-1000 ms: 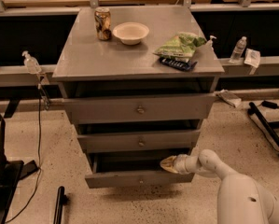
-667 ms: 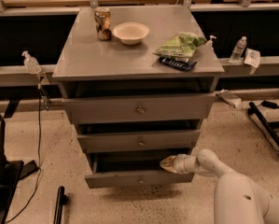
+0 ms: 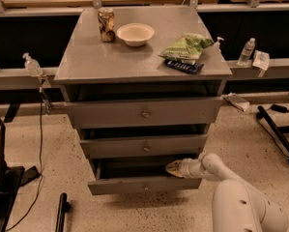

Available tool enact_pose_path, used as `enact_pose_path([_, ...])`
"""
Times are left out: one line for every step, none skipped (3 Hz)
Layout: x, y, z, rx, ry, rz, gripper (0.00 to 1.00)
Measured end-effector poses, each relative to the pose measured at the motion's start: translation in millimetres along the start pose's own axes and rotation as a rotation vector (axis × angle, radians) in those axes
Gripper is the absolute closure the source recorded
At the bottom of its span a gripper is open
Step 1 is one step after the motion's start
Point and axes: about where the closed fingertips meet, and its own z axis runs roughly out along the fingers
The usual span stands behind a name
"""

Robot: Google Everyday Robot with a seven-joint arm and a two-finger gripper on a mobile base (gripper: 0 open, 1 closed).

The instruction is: Open bottom drawer

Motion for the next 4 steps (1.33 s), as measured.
enact_pose_path([7.9,-4.5,9.6,-0.016,0.013,0.016,1.0])
enact_pose_path([15.5,-0.6,16.4,-0.038,-0.001,0.029,1.0])
enact_pose_path([15.0,-0.1,15.9,-0.042,-0.004,0.031,1.0])
enact_pose_path([14.7,-0.2,15.7,-0.042,-0.004,0.031,1.0])
